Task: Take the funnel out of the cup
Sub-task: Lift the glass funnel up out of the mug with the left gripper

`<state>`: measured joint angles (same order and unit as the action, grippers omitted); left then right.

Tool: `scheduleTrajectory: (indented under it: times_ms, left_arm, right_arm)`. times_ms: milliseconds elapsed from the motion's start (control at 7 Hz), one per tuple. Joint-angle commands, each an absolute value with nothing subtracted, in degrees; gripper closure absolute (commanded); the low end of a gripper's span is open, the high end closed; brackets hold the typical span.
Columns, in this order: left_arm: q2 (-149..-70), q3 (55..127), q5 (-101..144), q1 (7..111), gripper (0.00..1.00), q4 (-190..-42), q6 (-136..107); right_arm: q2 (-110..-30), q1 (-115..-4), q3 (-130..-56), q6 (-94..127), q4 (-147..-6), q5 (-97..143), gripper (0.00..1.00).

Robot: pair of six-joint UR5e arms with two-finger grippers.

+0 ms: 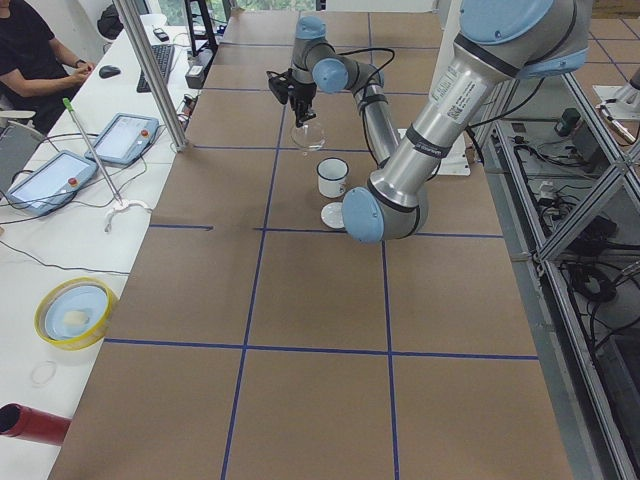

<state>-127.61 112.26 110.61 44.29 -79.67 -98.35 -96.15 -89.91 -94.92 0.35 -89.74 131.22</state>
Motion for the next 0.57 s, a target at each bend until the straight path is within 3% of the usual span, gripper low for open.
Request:
scheduleTrajectory:
  times_ms: [0, 429]
  left_arm:
    - [-124.73, 104.56, 102.42, 46.22, 1.00, -100.69, -107.28]
    - [-124.19, 89.36, 98.97, 46.93, 1.00, -125.84, -115.80]
  right_arm:
    - [-96.15, -89.91, -94.92, 0.35, -89.74, 131.22, 0.00]
    - [-96.15, -89.91, -94.92, 0.35, -89.74, 131.22, 0.00]
